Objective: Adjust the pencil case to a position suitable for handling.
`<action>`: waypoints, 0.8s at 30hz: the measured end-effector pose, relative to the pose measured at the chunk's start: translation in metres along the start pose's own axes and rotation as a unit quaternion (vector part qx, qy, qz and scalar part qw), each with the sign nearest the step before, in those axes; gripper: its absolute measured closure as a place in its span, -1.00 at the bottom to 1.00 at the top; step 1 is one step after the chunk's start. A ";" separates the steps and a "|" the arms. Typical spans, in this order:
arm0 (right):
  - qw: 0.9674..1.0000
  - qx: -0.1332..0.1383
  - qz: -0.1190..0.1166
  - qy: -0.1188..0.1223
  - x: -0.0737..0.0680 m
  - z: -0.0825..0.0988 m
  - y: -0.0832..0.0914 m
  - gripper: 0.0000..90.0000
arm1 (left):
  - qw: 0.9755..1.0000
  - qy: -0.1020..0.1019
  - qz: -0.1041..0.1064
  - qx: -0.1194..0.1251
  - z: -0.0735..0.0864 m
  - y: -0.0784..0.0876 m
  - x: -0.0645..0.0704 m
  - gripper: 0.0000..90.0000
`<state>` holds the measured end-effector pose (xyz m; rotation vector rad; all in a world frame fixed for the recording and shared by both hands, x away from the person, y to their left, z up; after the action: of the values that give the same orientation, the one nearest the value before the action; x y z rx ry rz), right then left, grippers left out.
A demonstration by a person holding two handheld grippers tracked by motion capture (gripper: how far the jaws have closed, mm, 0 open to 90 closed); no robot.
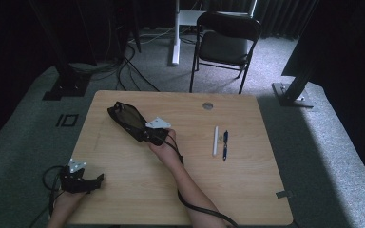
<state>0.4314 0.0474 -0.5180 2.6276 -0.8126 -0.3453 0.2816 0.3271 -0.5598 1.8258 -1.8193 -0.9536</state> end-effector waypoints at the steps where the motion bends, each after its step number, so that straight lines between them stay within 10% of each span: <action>1: 1.000 0.000 0.001 0.001 0.000 0.000 0.001 0.62 | 1.000 0.000 0.000 0.000 0.000 0.000 0.000 -0.99; 24: 1.000 0.002 -0.004 -0.005 -0.003 0.014 0.030 0.63 | 1.000 0.000 0.000 0.000 0.000 0.000 0.000 -0.99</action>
<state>0.4099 0.0224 -0.5175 2.6348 -0.8068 -0.3599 0.2816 0.3271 -0.5599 1.8263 -1.8191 -0.9529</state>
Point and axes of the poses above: each handheld gripper's, and its own axes: y roughly backward along the jaws, z roughly out of its underside, x roughly to its right, the point moved 1 cm from there along -y, roughly forward along the jaws, and after that the axes turned 14 degrees about -z, right-handed, at the moved point
